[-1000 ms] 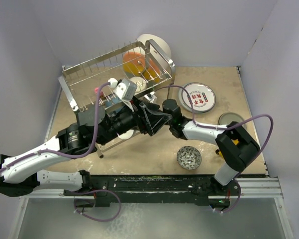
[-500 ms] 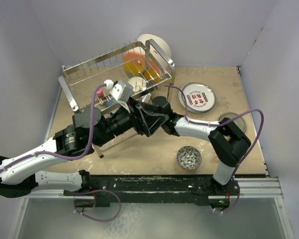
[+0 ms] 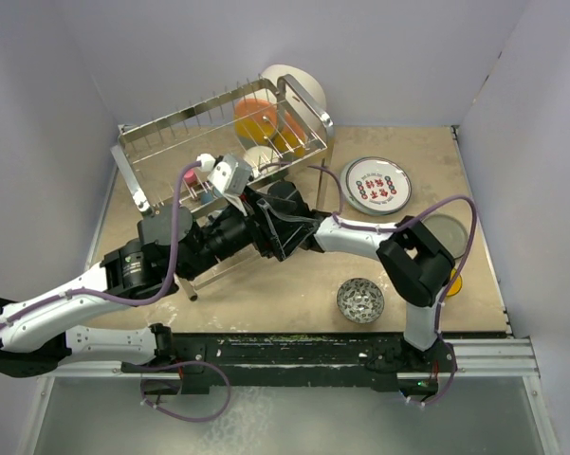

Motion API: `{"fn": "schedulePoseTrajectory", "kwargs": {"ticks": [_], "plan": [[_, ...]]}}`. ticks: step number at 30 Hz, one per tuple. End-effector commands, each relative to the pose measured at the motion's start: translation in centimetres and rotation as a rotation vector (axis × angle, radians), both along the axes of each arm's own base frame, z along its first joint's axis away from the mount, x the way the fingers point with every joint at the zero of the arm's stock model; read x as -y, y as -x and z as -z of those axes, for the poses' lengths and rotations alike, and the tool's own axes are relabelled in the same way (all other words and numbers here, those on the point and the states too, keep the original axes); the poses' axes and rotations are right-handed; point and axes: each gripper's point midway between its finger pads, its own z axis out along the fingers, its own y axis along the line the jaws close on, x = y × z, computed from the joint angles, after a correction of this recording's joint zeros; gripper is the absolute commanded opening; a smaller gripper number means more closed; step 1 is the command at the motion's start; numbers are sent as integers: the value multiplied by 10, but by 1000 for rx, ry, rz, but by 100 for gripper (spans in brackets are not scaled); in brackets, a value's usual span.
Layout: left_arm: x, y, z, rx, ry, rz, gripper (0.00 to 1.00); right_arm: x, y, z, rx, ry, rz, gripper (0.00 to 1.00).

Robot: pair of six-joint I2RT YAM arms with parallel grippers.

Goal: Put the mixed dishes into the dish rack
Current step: Turn the bowl upside down on the dish rack.

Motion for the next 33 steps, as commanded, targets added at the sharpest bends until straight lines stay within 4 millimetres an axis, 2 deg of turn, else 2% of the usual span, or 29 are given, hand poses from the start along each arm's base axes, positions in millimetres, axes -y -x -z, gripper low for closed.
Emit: {"fn": "schedulePoseTrajectory", "kwargs": {"ticks": [1, 5, 21, 28, 33], "plan": [[-10, -1, -18, 28, 54, -18, 70, -11, -18, -32, 134, 0, -5, 35], [-9, -1, -16, 25, 52, -16, 70, -12, -24, -26, 166, 49, -7, 35], [-12, 0, -16, 23, 54, -17, 70, -6, -47, -39, 354, 173, 7, 35], [-12, 0, -15, 21, 52, -17, 70, -6, -50, -45, 451, 232, -8, 34], [-12, 0, -15, 20, 53, -17, 70, -11, -44, -45, 542, 292, -31, 34]]}}
